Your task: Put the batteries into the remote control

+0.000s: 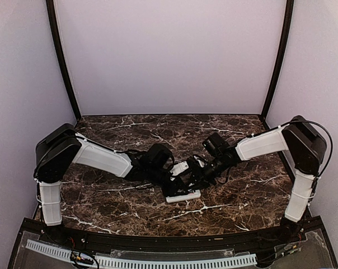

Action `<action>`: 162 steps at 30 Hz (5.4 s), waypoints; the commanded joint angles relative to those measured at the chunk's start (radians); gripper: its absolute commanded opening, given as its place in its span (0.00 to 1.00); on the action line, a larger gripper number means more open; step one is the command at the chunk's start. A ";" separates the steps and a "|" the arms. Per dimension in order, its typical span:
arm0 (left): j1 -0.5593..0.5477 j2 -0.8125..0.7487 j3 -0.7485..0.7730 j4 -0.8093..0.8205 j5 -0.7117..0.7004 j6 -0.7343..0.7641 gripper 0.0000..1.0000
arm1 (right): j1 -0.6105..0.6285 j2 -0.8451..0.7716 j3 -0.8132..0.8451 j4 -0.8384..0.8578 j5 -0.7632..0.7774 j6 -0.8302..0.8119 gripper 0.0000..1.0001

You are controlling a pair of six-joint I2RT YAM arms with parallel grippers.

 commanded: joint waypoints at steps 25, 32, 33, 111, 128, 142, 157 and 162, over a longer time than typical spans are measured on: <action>-0.025 -0.009 -0.065 -0.126 0.072 0.025 0.29 | -0.011 -0.070 -0.025 -0.087 0.052 -0.010 0.21; -0.024 -0.013 -0.064 -0.126 0.071 0.030 0.32 | -0.011 -0.073 -0.033 -0.086 0.044 -0.015 0.01; -0.024 -0.018 -0.062 -0.127 0.071 0.034 0.34 | -0.011 -0.071 -0.034 -0.083 0.036 -0.015 0.00; -0.026 -0.161 -0.127 0.021 -0.006 0.095 0.12 | -0.051 -0.184 0.000 -0.150 -0.030 -0.161 0.30; -0.026 -0.121 -0.064 -0.078 -0.011 0.073 0.12 | -0.051 -0.408 -0.138 0.107 -0.054 -0.866 0.44; -0.031 -0.093 -0.008 -0.146 -0.015 0.046 0.13 | -0.078 -0.300 -0.232 0.246 -0.059 -0.120 0.33; -0.031 -0.087 0.006 -0.143 -0.005 0.056 0.13 | -0.041 -0.182 -0.220 0.315 -0.159 -0.058 0.27; -0.032 -0.088 0.004 -0.138 -0.007 0.057 0.13 | -0.033 -0.160 -0.216 0.311 -0.190 -0.053 0.17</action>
